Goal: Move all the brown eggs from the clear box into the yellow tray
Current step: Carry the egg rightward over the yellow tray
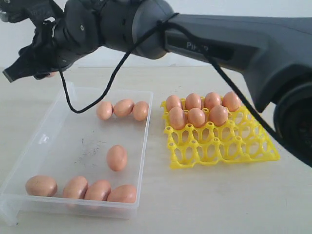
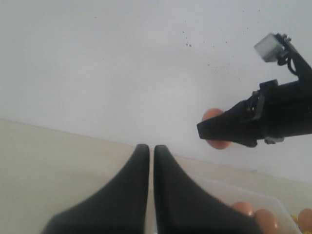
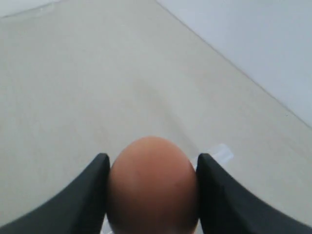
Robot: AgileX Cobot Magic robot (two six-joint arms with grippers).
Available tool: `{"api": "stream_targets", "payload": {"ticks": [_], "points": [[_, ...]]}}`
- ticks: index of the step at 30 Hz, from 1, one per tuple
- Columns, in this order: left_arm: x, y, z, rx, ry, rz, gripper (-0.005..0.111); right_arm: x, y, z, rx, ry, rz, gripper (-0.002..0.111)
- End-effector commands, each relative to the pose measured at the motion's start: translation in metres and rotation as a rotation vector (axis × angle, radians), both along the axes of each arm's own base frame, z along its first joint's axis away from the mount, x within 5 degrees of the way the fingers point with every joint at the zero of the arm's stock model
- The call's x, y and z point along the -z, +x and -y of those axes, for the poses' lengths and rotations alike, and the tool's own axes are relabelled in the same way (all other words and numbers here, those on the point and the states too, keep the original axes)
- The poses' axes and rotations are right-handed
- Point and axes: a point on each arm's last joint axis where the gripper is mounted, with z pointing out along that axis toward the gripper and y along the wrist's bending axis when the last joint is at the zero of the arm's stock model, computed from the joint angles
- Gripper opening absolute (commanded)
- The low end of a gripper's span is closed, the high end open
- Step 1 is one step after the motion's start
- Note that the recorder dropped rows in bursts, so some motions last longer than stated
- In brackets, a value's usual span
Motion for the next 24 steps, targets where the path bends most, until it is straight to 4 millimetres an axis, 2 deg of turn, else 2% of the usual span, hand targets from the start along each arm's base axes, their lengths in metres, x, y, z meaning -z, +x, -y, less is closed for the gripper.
{"api": "stream_targets", "payload": {"ticks": [1, 6, 10, 14, 19, 24], "points": [[-0.001, 0.0, 0.0, 0.004, 0.001, 0.005, 0.004, -0.03, -0.004, 0.011, 0.022, 0.063, 0.029, 0.0], [-0.001, 0.0, 0.0, 0.004, 0.001, 0.005, 0.004, -0.061, -0.016, 0.033, 0.117, 0.406, 0.121, 0.0], [-0.001, 0.0, 0.0, 0.004, 0.001, 0.005, 0.004, -0.066, -0.03, 0.054, 0.147, 0.513, 0.141, 0.0], [-0.001, 0.0, 0.0, 0.004, 0.001, 0.005, 0.004, -0.05, -0.047, 0.076, 0.162, 0.506, 0.144, 0.0], [-0.001, 0.0, 0.0, 0.004, 0.001, 0.005, 0.004, -0.028, -0.073, 0.113, 0.166, 0.602, 0.272, 0.0], [-0.001, 0.0, 0.0, 0.004, 0.001, 0.005, 0.004, -0.001, -0.098, 0.17, 0.255, 0.667, 0.433, 0.0]]}}
